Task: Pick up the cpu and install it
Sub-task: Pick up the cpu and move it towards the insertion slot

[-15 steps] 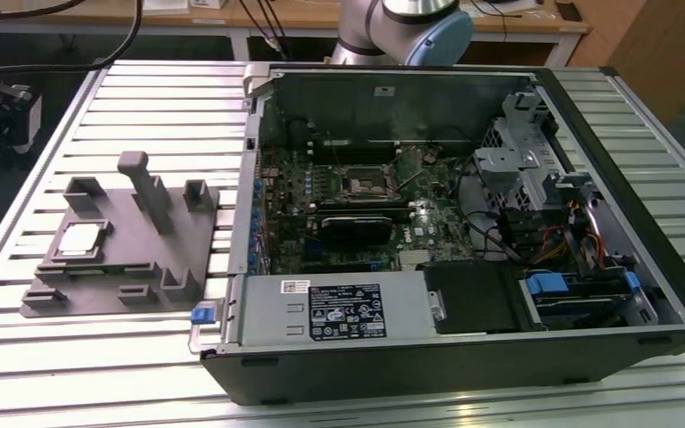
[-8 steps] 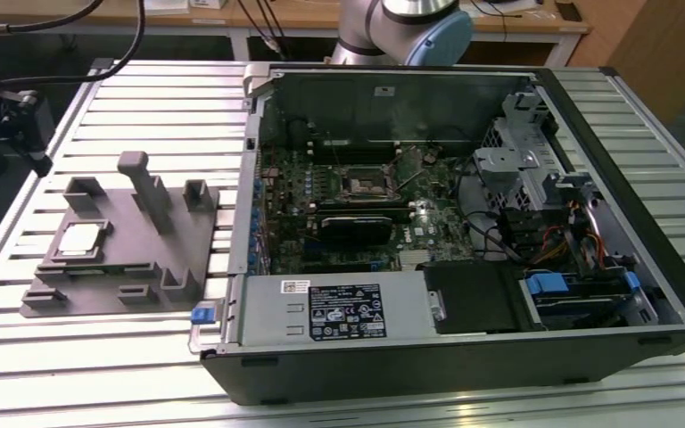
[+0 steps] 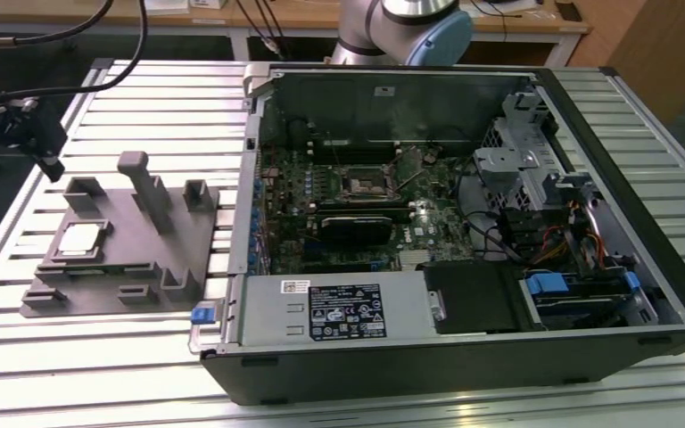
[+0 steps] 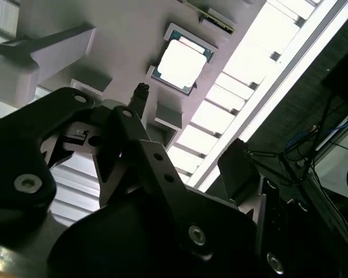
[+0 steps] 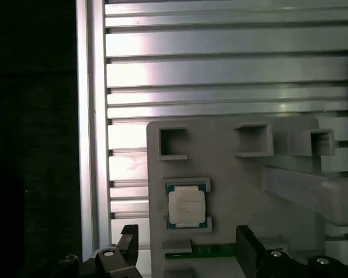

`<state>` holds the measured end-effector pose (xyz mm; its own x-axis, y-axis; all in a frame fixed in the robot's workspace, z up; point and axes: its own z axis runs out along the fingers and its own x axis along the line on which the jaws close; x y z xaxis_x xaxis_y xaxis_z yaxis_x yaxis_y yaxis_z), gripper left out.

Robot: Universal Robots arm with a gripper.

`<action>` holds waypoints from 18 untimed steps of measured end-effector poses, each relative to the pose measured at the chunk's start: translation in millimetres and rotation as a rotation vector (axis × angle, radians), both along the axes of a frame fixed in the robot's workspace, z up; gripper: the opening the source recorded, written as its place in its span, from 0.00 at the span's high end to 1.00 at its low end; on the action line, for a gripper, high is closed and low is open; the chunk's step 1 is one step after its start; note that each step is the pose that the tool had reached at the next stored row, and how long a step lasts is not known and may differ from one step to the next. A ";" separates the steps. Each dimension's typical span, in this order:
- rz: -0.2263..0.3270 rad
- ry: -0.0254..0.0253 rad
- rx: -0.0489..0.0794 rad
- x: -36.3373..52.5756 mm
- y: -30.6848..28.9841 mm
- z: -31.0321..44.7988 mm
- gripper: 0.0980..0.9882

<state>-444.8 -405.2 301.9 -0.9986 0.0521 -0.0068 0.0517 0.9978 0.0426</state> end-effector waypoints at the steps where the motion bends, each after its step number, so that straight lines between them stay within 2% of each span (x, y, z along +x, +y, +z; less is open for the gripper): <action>1: 0.005 0.0000 0.002 0.0 -0.1 -1.5 0.25; 6: 0.064 0.0005 0.003 -0.1 -0.6 -10.1 0.25; 11: 0.066 0.0027 0.003 -0.2 -0.7 -18.3 0.25; 18: 0.066 0.0037 0.003 -0.2 -0.7 -23.0 0.25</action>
<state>-444.9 -405.8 278.8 -0.9999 -0.0141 -0.0030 -0.0142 0.9989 0.0455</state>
